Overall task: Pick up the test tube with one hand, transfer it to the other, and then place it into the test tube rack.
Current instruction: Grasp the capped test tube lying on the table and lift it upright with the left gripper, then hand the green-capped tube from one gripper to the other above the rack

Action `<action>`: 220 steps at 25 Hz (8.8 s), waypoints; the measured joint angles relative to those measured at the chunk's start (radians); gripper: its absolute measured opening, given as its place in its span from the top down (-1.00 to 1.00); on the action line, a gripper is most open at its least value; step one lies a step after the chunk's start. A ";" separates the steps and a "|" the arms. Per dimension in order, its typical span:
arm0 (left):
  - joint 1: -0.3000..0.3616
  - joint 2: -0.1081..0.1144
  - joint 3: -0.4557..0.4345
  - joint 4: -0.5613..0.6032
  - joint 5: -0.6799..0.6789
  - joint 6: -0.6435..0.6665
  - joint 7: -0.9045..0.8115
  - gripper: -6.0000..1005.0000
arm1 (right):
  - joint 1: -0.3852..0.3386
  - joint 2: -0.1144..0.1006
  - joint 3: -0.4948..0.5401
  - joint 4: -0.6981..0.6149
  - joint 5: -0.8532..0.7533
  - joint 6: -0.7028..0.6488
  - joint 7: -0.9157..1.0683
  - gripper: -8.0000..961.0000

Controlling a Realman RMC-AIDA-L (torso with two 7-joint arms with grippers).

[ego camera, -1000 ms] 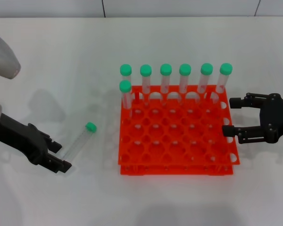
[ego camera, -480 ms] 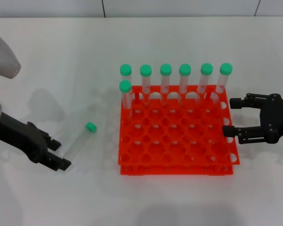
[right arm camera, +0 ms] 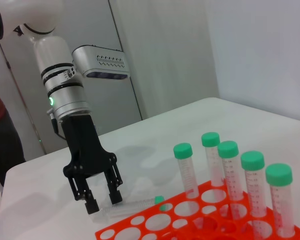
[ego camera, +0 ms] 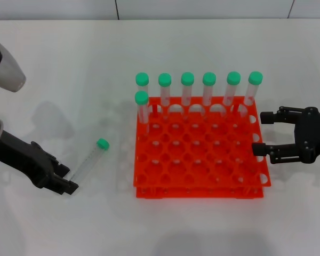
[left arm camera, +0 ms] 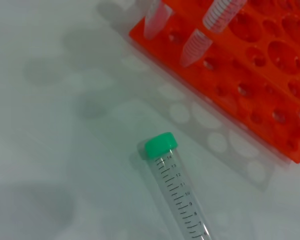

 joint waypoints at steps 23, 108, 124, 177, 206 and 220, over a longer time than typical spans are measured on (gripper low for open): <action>-0.016 -0.003 0.022 0.000 0.003 -0.003 -0.013 0.02 | -0.004 0.000 0.000 0.009 0.001 0.000 -0.009 -0.79; 0.030 0.045 -0.141 0.014 -0.155 -0.048 -0.022 0.63 | -0.007 0.000 0.001 0.010 0.029 0.000 -0.036 -0.78; 0.082 0.021 -0.208 0.029 -0.603 -0.081 0.189 0.63 | -0.007 -0.002 0.014 0.010 0.063 0.002 -0.059 -0.78; -0.037 -0.045 -0.015 -0.221 -0.814 -0.158 0.357 0.63 | 0.014 0.000 0.076 -0.118 0.218 -0.025 0.007 -0.78; -0.055 -0.057 0.008 -0.259 -0.817 -0.156 0.382 0.63 | 0.078 0.007 -0.153 -0.106 0.335 0.168 0.012 -0.78; -0.052 -0.057 0.011 -0.258 -0.820 -0.157 0.391 0.63 | 0.111 0.009 -0.159 -0.081 0.377 0.172 0.014 -0.78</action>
